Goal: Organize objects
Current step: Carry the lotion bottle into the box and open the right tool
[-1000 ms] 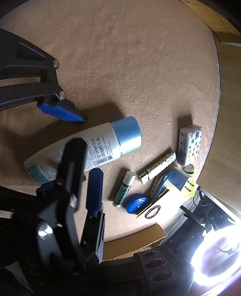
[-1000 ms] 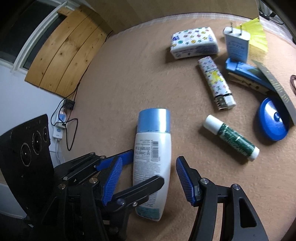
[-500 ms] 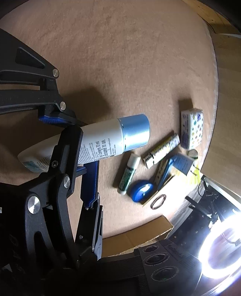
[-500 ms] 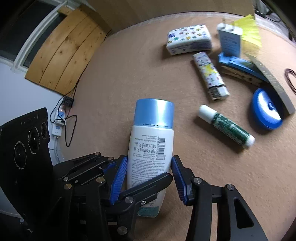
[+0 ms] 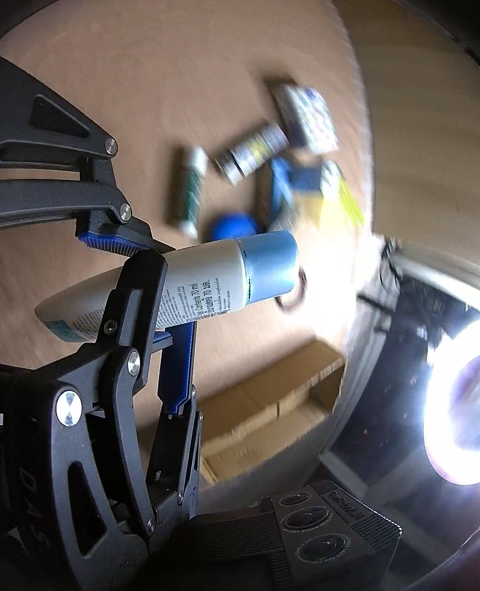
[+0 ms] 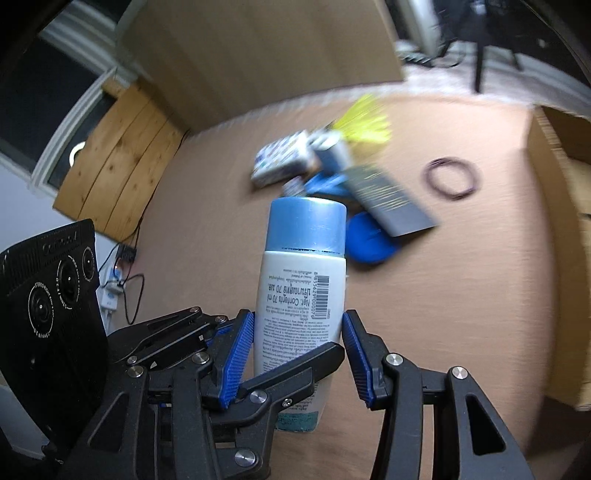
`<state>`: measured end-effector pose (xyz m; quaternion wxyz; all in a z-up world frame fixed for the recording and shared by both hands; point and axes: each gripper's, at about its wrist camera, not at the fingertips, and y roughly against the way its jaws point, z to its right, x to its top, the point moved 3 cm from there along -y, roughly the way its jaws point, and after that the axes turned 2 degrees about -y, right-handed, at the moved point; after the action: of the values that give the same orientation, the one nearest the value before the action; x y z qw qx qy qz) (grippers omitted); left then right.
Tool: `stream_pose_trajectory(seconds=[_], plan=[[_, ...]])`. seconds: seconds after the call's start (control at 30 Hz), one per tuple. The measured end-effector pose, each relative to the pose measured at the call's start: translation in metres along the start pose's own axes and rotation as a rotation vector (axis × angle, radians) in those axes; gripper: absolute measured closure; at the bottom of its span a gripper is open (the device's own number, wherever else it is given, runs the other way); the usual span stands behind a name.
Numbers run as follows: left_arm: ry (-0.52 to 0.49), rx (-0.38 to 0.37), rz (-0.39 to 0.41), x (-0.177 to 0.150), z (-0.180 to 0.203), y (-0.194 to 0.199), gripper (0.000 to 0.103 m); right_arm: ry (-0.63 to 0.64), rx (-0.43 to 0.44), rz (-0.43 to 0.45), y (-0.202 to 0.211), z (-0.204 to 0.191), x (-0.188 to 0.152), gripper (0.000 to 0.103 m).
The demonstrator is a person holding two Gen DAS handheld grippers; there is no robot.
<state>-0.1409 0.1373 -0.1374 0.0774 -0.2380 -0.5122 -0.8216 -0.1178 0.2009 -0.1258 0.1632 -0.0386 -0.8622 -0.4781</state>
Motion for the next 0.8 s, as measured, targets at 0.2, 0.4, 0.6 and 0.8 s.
stream_pose_trajectory(seconds=[0.2, 0.4, 0.6, 0.8], plan=[[-0.086, -0.047, 0.016, 0.037, 0.065, -0.020, 0.061, -0.046, -0.041, 0.088, 0.050, 0.051, 0.012, 0.057], [-0.148, -0.085, 0.019, 0.065, 0.130, -0.050, 0.062, -0.080, -0.104, 0.144, 0.090, 0.108, 0.019, 0.057], [-0.180, -0.112, 0.005, 0.084, 0.181, -0.084, 0.062, -0.122, -0.137, 0.171, 0.112, 0.155, 0.023, 0.057], [-0.196, -0.124, -0.013, 0.096, 0.215, -0.111, 0.062, -0.150, -0.154, 0.178, 0.125, 0.191, 0.025, 0.057]])
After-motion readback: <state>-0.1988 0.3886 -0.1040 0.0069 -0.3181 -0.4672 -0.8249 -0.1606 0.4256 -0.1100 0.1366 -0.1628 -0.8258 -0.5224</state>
